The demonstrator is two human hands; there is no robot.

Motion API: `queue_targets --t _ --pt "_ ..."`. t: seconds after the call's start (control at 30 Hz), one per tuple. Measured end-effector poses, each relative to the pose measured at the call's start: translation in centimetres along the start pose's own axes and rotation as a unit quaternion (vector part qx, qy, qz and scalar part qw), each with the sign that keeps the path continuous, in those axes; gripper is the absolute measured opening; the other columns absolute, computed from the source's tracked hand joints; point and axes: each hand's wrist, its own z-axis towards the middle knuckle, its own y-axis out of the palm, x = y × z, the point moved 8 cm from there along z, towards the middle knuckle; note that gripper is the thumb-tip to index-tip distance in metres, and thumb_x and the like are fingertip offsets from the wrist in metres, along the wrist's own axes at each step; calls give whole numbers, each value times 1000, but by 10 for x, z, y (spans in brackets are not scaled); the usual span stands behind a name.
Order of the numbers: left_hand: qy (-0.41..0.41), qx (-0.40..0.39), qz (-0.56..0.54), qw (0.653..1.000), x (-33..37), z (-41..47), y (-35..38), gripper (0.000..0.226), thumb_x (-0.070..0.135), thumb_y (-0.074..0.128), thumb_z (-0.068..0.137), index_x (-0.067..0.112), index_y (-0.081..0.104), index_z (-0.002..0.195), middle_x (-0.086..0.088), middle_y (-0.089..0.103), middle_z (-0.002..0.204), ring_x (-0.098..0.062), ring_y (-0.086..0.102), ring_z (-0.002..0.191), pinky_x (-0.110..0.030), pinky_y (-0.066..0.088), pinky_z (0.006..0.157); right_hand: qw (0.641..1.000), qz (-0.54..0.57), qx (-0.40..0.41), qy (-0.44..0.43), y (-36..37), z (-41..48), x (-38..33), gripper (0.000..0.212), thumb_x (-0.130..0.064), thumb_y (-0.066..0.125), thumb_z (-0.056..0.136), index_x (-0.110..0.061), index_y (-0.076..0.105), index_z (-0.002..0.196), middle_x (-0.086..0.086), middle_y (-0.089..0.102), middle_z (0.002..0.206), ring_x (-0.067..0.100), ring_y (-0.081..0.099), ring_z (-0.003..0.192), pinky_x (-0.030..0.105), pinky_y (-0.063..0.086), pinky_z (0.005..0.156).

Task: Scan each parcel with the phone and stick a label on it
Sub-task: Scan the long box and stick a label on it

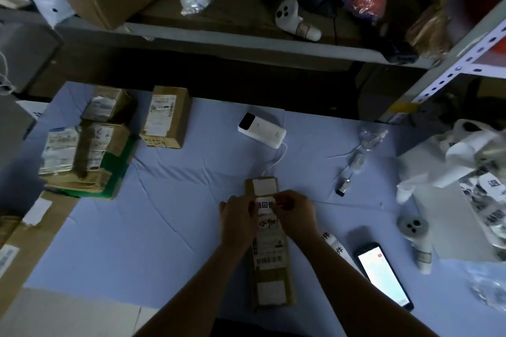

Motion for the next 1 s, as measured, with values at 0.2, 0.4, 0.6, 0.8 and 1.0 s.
queue_targets --t 0.2,0.4,0.6,0.8,1.0 --pt "69 -69 44 994 6 1 16 34 26 47 103 22 57 135 -3 70 100 -22 63 93 -41 41 94 997 -80 12 2 3 1 9 8 -28 76 89 -27 76 97 -11 49 132 0 62 78 9 49 61" --pt "81 -90 51 991 -5 -2 17 34 30 48 103 30 62 134 2 70 109 -17 62 99 -39 38 92 999 -41 7 16 1 -5 18 18 -26 67 96 -25 75 112 -7 68 113 2 65 82 26 58 76" --pt "-18 -62 -95 993 -26 -20 6 28 31 52 103 25 66 126 2 71 101 -16 68 91 -39 54 83 997 34 -12 69 7 -28 27 23 -32 57 102 -31 72 119 -13 76 100 0 71 80 30 62 80" --pt "-132 -116 -293 940 -44 -76 16 23 26 58 101 31 63 123 7 72 111 -5 70 96 -12 54 68 991 76 -80 79 20 -66 37 29 -39 56 101 -30 68 126 -8 74 109 9 72 91 44 62 80" --pt "-158 -40 -376 912 -52 -130 -25 37 10 53 103 18 55 139 -9 67 123 -23 69 106 -45 61 86 977 164 -134 39 47 -108 18 24 -32 64 98 -35 69 121 -7 76 107 13 74 92 43 63 81"
